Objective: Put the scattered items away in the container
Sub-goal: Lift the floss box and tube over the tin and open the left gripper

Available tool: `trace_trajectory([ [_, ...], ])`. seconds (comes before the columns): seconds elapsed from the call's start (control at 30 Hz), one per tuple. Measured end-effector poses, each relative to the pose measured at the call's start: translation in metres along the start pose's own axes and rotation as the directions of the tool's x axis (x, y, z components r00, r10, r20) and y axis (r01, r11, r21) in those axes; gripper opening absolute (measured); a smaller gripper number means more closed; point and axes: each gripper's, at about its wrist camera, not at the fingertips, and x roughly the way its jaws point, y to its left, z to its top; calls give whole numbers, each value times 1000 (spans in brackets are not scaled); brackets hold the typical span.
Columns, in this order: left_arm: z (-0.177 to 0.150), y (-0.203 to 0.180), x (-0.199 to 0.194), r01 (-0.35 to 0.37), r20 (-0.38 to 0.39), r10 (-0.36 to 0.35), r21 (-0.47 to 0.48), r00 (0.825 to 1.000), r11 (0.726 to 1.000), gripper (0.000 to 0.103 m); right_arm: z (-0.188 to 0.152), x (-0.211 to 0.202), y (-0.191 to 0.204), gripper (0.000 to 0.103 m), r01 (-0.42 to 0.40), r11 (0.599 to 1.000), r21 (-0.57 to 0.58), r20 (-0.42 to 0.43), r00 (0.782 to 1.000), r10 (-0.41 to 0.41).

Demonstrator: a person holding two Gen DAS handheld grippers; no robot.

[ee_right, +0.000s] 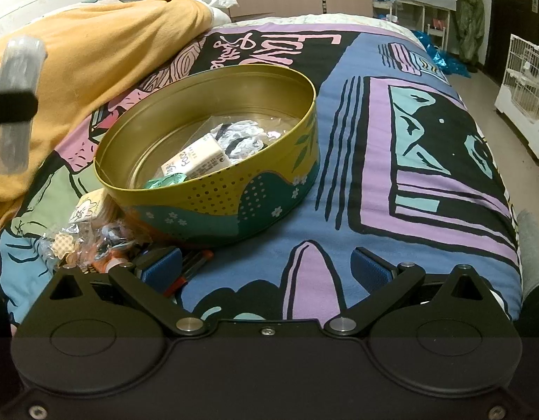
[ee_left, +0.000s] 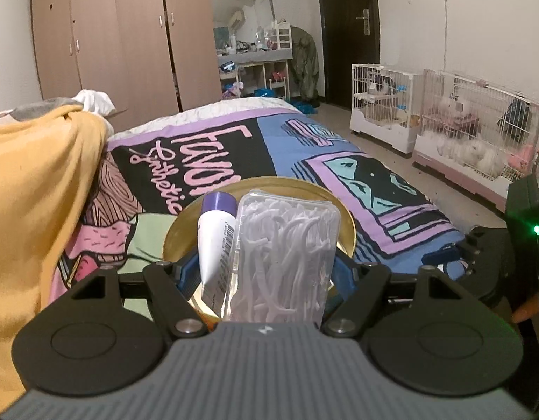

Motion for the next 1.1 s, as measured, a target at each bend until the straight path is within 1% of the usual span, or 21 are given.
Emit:
trace_trajectory([
  [0.17, 10, -3, 2, -1, 13, 0, 15, 1000, 1000, 75, 1, 0, 0, 103, -1, 1000, 0, -2, 1000, 1],
  [0.3, 19, -2, 5, -1, 24, 1, 7, 1000, 1000, 75, 1, 0, 1, 103, -1, 1000, 1, -2, 1000, 1],
  [0.6, 39, -6, 24, -4, 32, 3, 18, 999, 1000, 75, 1, 0, 0, 103, 0, 1000, 1, -2, 1000, 0],
  [0.77, 47, -9, 38, -16, 21, 15, 27, 1000, 1000, 75, 1, 0, 0, 103, 1, 1000, 2, -1, 1000, -1],
  [1.0, 52, -8, 52, -34, 11, 34, 12, 999, 999, 75, 1, 0, 1, 103, 1, 1000, 3, -2, 1000, -1],
  [1.03, 53, -8, 54, -37, 6, 37, 8, 999, 999, 76, 1, 0, 1, 103, 1, 1000, 2, -3, 1000, -1],
  [1.07, 54, -7, 58, -47, 2, 47, 1, 999, 999, 80, 1, 1, 2, 103, 1, 1000, 1, -4, 1000, -1],
  [1.1, 54, -7, 60, -57, 5, 57, -4, 998, 998, 87, 1, 1, 3, 103, 2, 1000, -1, -5, 1000, -2],
])
